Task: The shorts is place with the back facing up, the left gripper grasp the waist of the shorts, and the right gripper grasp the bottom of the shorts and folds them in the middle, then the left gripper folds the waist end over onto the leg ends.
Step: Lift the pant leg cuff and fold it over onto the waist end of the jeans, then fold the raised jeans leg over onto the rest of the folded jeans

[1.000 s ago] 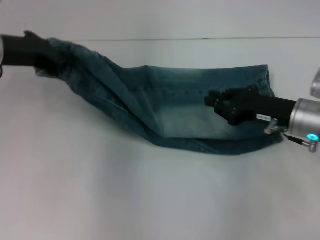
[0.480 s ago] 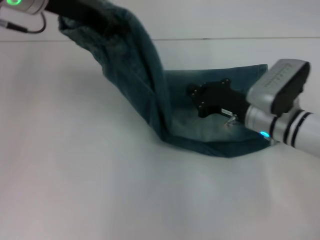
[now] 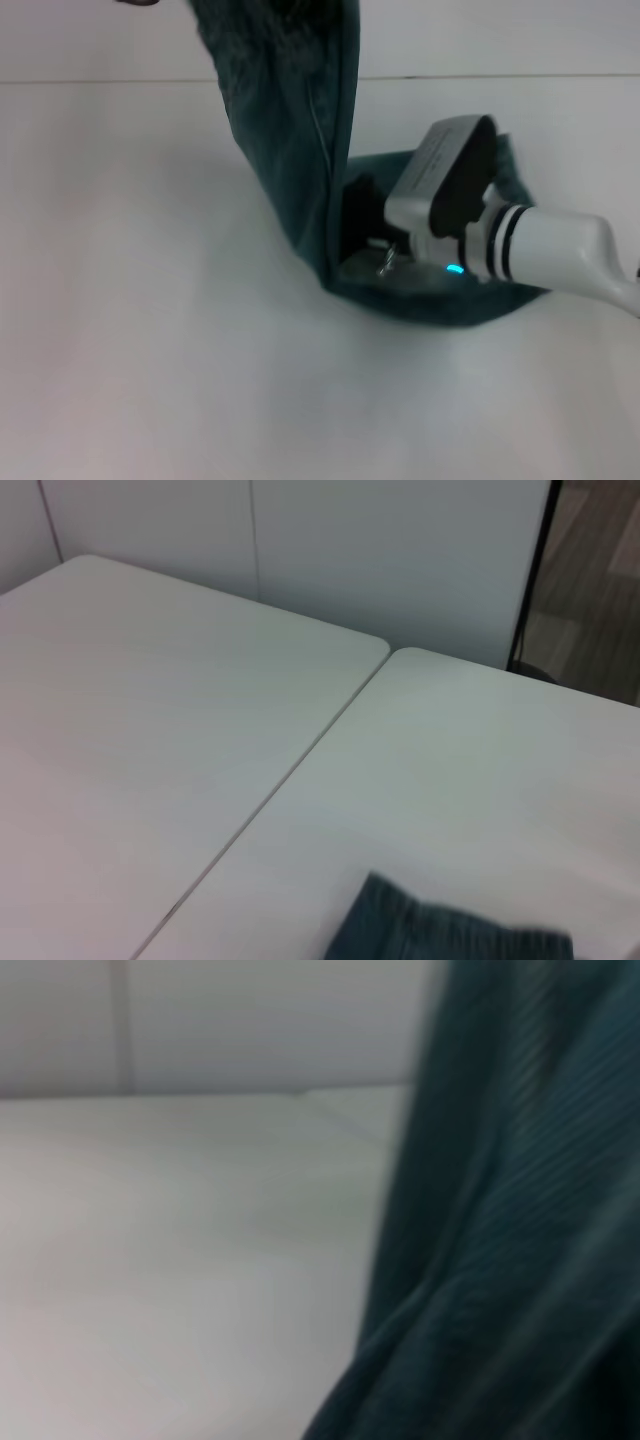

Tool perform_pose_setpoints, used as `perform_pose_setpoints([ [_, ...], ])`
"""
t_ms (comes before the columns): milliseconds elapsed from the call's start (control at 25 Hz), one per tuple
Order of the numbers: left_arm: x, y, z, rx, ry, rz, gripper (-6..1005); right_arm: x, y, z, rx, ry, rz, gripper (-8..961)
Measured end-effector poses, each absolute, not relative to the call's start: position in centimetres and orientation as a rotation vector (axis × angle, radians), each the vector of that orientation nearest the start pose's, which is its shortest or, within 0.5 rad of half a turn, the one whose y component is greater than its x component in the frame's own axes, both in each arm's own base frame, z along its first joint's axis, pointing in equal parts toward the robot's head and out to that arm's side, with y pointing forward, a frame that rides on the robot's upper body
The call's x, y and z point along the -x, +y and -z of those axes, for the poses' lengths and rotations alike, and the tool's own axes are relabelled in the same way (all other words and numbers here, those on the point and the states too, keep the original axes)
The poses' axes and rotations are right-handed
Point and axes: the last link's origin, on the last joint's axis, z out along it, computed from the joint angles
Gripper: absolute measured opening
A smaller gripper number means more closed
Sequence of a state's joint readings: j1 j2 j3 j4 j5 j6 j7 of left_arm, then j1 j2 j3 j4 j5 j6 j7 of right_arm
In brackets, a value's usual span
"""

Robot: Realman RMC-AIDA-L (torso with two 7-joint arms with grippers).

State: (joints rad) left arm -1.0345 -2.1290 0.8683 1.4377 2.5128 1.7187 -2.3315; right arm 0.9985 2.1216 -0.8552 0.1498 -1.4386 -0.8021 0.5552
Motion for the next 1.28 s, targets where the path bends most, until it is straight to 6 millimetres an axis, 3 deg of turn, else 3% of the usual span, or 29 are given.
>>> perform_pose_setpoints([
  [280, 1.6, 40.0, -5.8, 2.745, -0.423, 0.038, 138, -18.5, 37.3, 15.2, 2.666, 0.232, -0.385, 31],
  [440, 2.3, 39.9, -5.1, 2.747, -0.443, 0.038, 146, -19.7, 37.0, 14.6, 2.648, 0.265, -0.405, 38],
  [600, 3.1, 39.7, -3.9, 2.757, -0.447, 0.011, 154, -23.0, 36.6, 11.2, 2.56, 0.323, -0.536, 45],
  [640, 3.3, 39.6, -3.6, 2.758, -0.446, 0.003, 156, -25.5, 35.9, 8.3, 2.495, 0.363, -0.607, 46],
  [680, 3.5, 39.4, -3.1, 2.764, -0.44, -0.007, 158, -25.5, 35.9, 8.3, 2.495, 0.363, -0.607, 48],
  [720, 3.5, 39.4, -3.1, 2.764, -0.44, -0.007, 159, -26.6, 35.1, 7.1, 2.472, 0.383, -0.645, 50],
  [760, 3.5, 39.0, -1.5, 2.79, -0.411, -0.006, 161, -27.6, 34.5, 5.8, 2.445, 0.395, -0.669, 51],
  [920, 2.6, 38.1, 0.8, 2.839, -0.348, 0.051, 169, -31.4, 31.0, 0.4, 2.353, 0.447, -0.731, 58],
  [1080, 0.6, 36.7, 4.3, 2.903, -0.226, 0.117, 177, -33.8, 27.6, -2.8, 2.307, 0.506, -0.776, 65],
  [1280, -1.0, 35.9, 7.6, 2.872, -0.1, 0.17, 186, -34.8, 25.1, -4.3, 2.283, 0.521, -0.827, 73],
])
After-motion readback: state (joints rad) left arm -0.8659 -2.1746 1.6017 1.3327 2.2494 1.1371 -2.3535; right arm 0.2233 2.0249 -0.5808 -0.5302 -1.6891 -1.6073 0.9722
